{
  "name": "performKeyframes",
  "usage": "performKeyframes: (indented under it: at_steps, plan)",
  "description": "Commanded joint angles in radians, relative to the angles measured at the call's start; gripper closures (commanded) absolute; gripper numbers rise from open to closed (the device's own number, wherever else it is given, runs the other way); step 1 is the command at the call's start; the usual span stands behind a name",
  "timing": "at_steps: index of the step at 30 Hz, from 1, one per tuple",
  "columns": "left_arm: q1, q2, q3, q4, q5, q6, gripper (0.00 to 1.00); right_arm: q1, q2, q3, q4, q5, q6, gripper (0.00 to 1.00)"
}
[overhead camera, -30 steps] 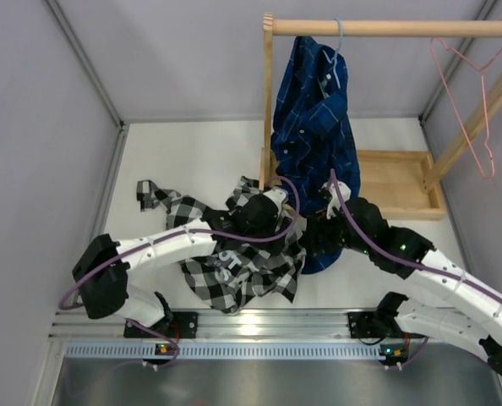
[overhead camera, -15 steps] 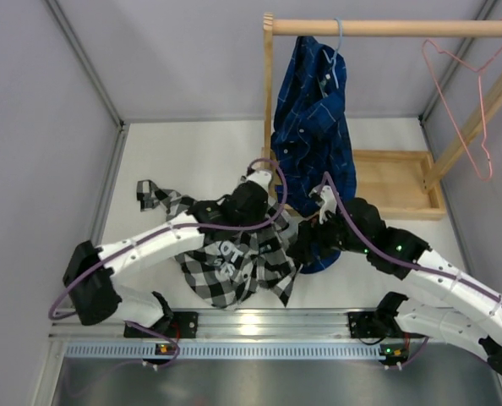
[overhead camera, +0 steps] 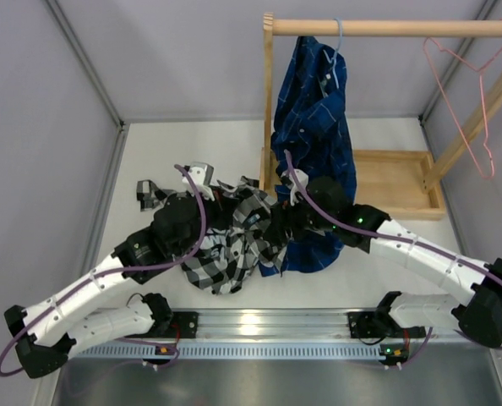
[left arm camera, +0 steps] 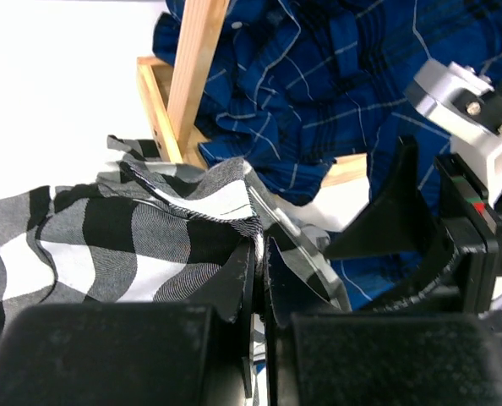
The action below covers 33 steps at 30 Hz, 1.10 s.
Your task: Place the shirt on the hanger
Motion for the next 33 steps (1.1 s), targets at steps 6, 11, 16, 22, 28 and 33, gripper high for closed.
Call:
performKeyframes:
  at_steps: [6, 11, 16, 22, 28, 33]
  plan:
    - [0.001, -0.091, -0.07, 0.063, 0.058, -0.056, 1.0, 0.006, 0.013, 0.023, 0.118, 0.032, -0.158, 0.2]
    - [0.001, -0.136, -0.085, 0.06, 0.075, -0.067, 1.0, -0.014, 0.073, 0.012, 0.129, 0.036, -0.178, 0.23]
    - [0.001, -0.153, -0.08, 0.044, 0.062, -0.069, 1.0, -0.018, 0.104, -0.009, 0.212, -0.11, -0.161, 0.73]
    - [0.001, -0.148, -0.039, -0.002, 0.011, -0.023, 1.0, -0.02, 0.013, 0.087, 0.152, -0.008, -0.222, 1.0]
    - [0.001, -0.121, 0.11, -0.034, 0.085, 0.149, 0.96, -0.043, 0.044, 0.492, -0.2, 0.236, -0.334, 1.0]
    - [0.001, -0.084, 0.215, -0.087, 0.324, 0.287, 0.02, -0.044, 0.092, 0.724, -0.391, 0.313, -0.403, 1.0]
